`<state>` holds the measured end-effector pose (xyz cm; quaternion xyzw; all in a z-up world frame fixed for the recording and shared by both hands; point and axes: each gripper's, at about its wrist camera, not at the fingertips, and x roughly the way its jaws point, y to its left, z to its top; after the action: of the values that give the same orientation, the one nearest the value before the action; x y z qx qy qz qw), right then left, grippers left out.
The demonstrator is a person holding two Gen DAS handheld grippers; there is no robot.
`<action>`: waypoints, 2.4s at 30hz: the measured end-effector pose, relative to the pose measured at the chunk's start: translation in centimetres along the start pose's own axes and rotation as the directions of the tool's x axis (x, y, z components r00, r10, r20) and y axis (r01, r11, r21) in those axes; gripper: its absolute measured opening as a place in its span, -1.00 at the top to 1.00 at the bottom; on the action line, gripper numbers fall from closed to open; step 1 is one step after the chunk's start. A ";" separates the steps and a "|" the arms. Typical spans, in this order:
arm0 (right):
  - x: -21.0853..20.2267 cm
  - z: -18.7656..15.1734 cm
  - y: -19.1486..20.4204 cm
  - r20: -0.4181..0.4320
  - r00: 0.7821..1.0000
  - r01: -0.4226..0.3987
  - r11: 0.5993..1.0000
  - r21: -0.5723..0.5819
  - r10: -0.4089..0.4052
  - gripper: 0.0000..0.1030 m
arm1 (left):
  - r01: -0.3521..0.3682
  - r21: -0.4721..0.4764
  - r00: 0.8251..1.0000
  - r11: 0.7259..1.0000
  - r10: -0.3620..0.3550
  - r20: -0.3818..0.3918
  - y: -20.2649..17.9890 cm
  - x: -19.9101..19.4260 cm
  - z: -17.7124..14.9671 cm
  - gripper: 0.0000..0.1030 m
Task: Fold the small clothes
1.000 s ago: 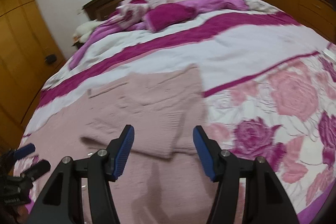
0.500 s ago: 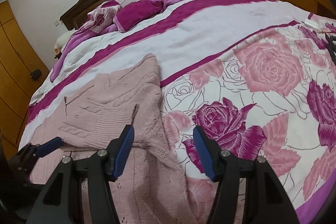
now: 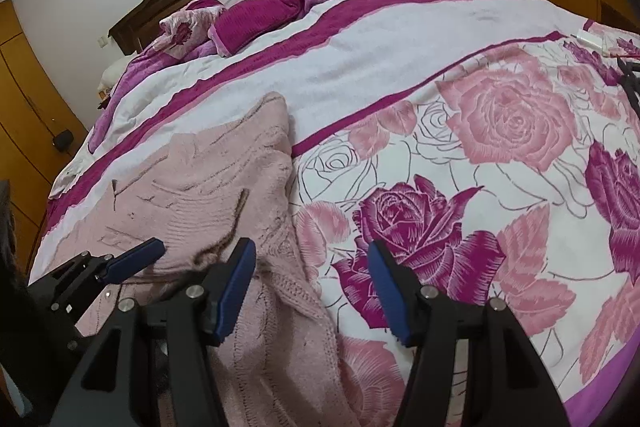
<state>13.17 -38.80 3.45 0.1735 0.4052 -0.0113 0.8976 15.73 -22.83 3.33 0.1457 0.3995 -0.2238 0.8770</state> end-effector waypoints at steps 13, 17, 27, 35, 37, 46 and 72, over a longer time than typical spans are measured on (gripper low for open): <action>0.1 -0.2 0.3 0.013 1.000 -0.005 1.000 -0.013 0.005 -0.19 | 0.050 -0.113 0.998 0.992 -0.045 0.048 1.5 0.1 1.3 1.00; -0.1 -0.3 0.8 0.028 1.000 -0.010 0.999 -0.037 0.011 -0.19 | 0.035 -0.228 0.991 0.973 -0.005 0.132 4.9 -3.1 1.2 1.00; 0.2 -0.7 2.0 0.018 1.000 -0.014 0.997 -0.080 0.016 -0.19 | -0.161 -0.505 0.956 0.848 0.262 0.136 15.9 -10.0 -3.6 1.00; 1.2 -1.3 2.7 -0.009 1.000 0.002 0.994 -0.111 -0.003 -0.19 | -0.305 -0.641 0.931 0.704 0.362 -0.046 21.6 -9.3 -10.8 1.00; 1.4 -1.4 2.7 -0.017 1.000 0.006 0.993 -0.115 -0.008 -0.19 | -0.268 -0.671 0.946 0.692 0.322 -0.046 22.7 -8.9 -12.1 1.00; 1.9 -1.5 3.0 -0.031 0.999 0.018 0.990 -0.139 -0.023 -0.19 | -0.120 -0.689 0.981 0.715 0.190 0.026 24.7 -10.7 -13.5 0.87; 1.3 -1.3 4.6 0.010 1.000 0.025 0.981 -0.192 -0.023 -0.19 | -0.093 -0.599 0.994 0.795 0.107 -0.012 25.4 -5.9 -11.9 1.00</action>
<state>13.87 -33.86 3.07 0.0809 0.4029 0.0164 0.9115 17.63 5.79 2.20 -0.1200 0.4317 -0.0414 0.8931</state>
